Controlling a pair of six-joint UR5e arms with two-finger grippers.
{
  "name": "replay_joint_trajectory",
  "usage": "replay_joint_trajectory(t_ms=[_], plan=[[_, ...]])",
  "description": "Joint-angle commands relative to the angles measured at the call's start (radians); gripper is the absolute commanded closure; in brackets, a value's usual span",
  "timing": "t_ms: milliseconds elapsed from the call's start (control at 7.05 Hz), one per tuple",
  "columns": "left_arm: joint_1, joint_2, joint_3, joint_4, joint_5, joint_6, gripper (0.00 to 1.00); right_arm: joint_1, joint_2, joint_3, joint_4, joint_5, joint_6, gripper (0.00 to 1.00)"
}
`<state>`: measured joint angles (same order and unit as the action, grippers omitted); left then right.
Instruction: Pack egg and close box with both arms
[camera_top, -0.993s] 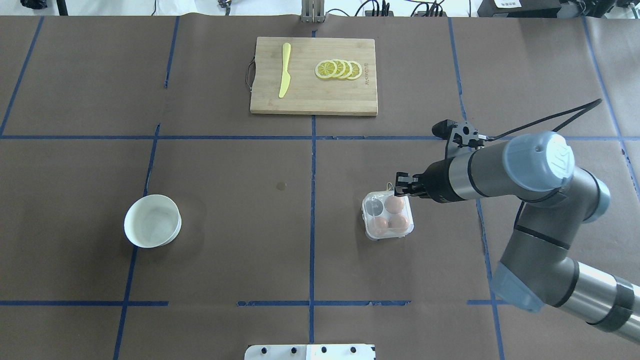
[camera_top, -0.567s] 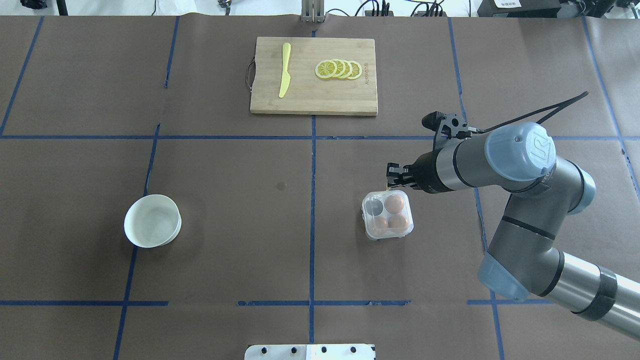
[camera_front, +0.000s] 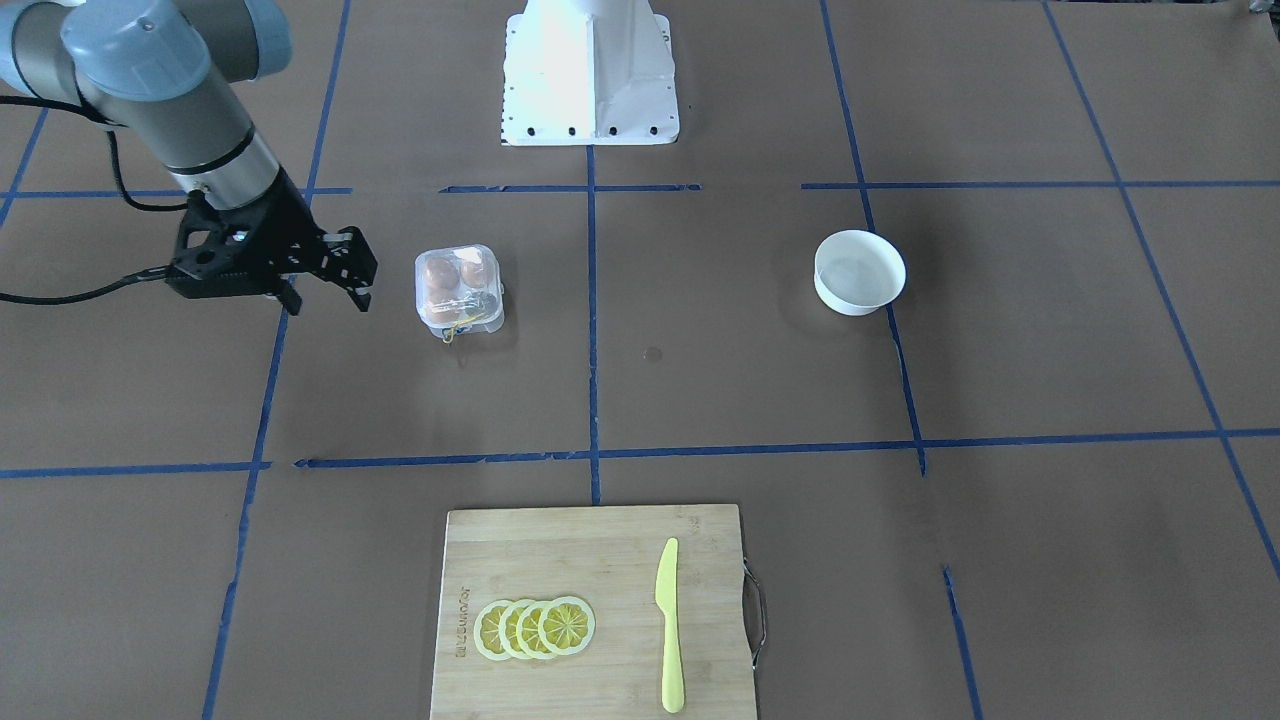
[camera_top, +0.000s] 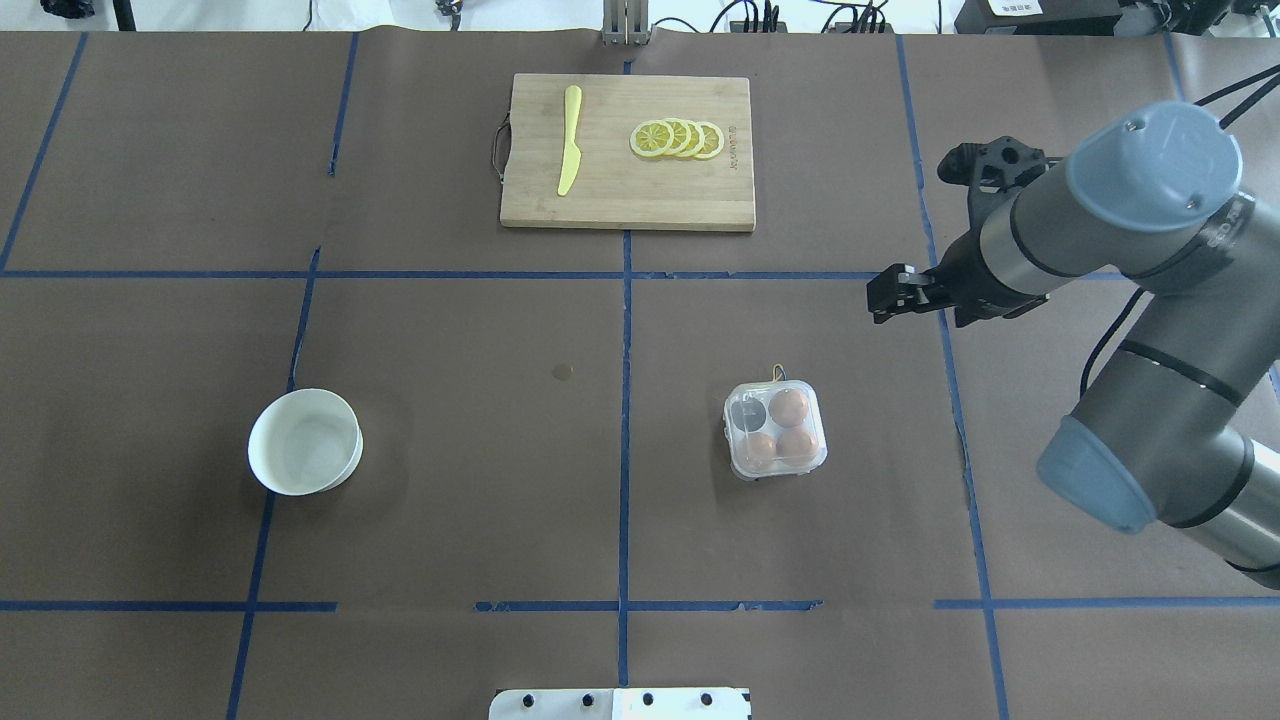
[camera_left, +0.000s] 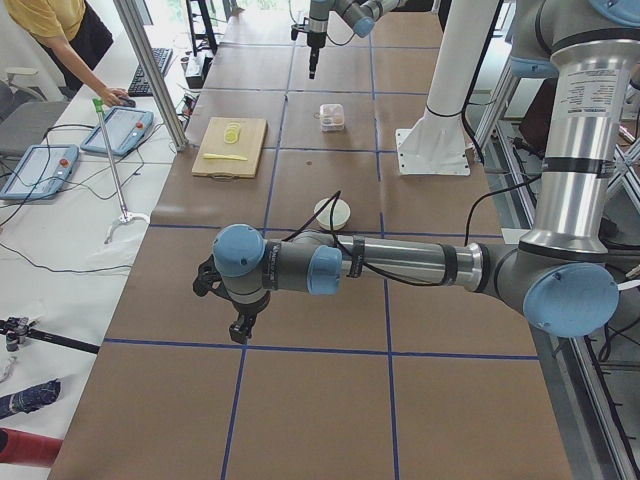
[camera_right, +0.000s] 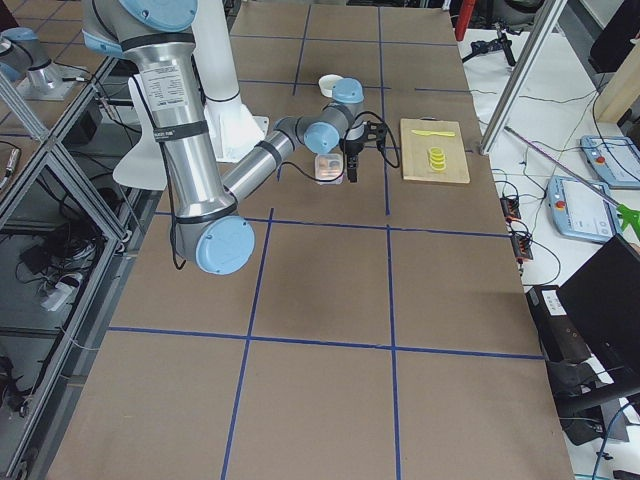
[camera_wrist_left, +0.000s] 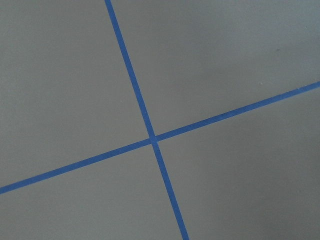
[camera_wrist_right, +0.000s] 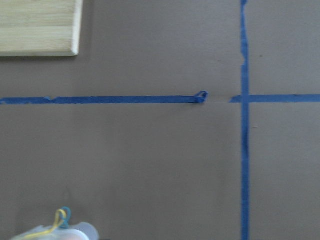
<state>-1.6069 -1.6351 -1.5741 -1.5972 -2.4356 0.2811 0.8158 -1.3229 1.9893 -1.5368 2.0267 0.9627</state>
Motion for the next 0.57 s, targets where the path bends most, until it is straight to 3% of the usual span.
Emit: replay_joint_trajectory(t_ms=[0,425], plan=[[-0.001,0.012,0.006,-0.024,-0.002,0.004,0.0,0.163,-0.169,0.035,-0.082,0.042,-0.364,0.0],[-0.001,0.029,0.003,-0.076,0.051,0.001,0.0,0.534,-0.404,-0.01,-0.103,0.236,-0.848,0.0]])
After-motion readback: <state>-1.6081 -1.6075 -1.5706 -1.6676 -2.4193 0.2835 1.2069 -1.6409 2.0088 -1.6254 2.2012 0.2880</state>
